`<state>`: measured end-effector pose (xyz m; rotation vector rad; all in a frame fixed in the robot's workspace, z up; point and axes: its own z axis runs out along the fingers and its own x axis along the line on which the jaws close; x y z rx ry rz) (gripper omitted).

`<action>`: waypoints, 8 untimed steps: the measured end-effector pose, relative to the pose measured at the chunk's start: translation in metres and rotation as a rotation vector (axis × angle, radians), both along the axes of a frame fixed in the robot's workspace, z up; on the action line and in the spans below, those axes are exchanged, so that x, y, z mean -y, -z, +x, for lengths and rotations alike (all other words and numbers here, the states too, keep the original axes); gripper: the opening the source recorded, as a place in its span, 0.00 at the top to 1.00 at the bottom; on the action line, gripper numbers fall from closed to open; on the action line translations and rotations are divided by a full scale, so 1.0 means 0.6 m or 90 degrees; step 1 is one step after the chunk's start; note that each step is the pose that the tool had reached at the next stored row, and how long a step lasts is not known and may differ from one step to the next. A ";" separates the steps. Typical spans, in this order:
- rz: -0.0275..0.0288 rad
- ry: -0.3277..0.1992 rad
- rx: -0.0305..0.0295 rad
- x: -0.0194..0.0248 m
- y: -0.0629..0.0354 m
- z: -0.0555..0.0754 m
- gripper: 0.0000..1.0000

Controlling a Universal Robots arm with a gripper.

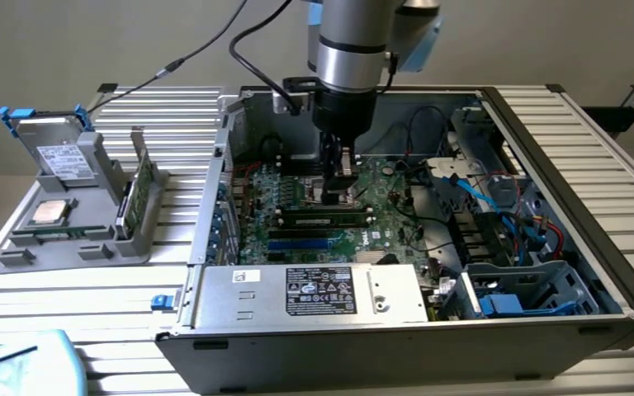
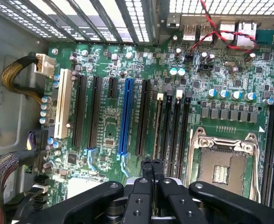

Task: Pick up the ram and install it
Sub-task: 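Press down the ram until it locks into place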

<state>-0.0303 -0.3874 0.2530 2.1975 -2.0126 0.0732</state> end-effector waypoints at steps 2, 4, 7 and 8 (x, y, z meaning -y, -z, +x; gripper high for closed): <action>0.0002 0.000 -0.0015 0.0020 -0.001 0.007 0.90; 0.0003 -0.001 -0.0027 0.0046 -0.001 0.014 0.90; 0.0004 -0.001 -0.0031 0.0066 -0.001 0.019 0.90; 0.0004 -0.001 -0.0031 0.0066 -0.001 0.019 0.90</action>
